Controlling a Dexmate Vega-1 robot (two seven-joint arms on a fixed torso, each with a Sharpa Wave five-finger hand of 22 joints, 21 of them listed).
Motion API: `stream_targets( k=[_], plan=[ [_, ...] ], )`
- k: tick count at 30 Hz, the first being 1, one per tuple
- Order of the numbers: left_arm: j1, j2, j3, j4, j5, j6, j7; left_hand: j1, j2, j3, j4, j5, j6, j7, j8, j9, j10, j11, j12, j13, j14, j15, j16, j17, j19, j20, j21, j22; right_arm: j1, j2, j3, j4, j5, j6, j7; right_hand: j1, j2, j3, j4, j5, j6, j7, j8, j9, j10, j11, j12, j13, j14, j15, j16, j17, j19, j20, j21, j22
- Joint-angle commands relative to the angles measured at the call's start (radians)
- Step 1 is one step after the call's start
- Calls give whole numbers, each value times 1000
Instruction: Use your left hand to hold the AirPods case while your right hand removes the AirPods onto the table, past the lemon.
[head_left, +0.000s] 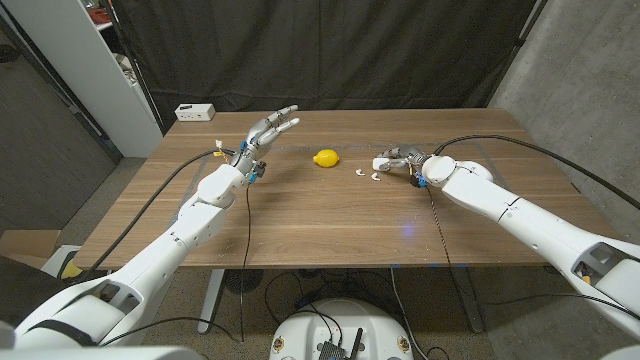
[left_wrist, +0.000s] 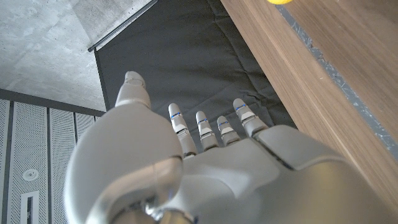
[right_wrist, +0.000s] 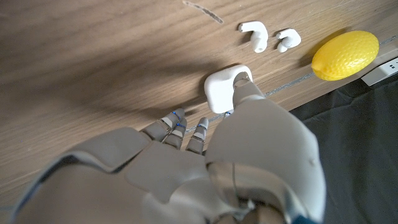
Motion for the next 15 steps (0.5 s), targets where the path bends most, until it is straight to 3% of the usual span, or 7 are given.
stream_targets(
  k=[1,9,15],
  plan=[
    [-10,-4,-3,27,-9,-10,-12,-1,9,-3,-8,0,6,5,4,0,8,4,8,1,4,-17,5,0,7,6,4,3,14,16,-5,15,-9,11,-10,0,-5,6,-7,3,-24,0,-1,-9,-24,5,-5,1,-15,-72,-6,6,0,14,9,1],
    [-16,-4,-4,37,-13,-17,-24,-2,11,-3,-10,0,6,3,4,-4,11,2,9,-2,4,-19,5,0,9,5,5,3,-20,6,33,-26,-10,59,-64,-7,-11,4,-7,3,-77,0,1,-30,-71,10,-9,-1,-45,-62,-12,6,-1,21,9,1],
    [-13,5,-7,22,-13,-1,-17,-3,11,-3,-11,0,8,3,5,-6,15,0,11,-3,8,-19,6,0,11,2,5,3,-50,-13,74,-82,-14,103,-106,-41,-25,-11,2,0,-170,2,-2,-55,-114,16,-7,-8,-61,-56,-12,3,-2,27,8,1]
  ],
)
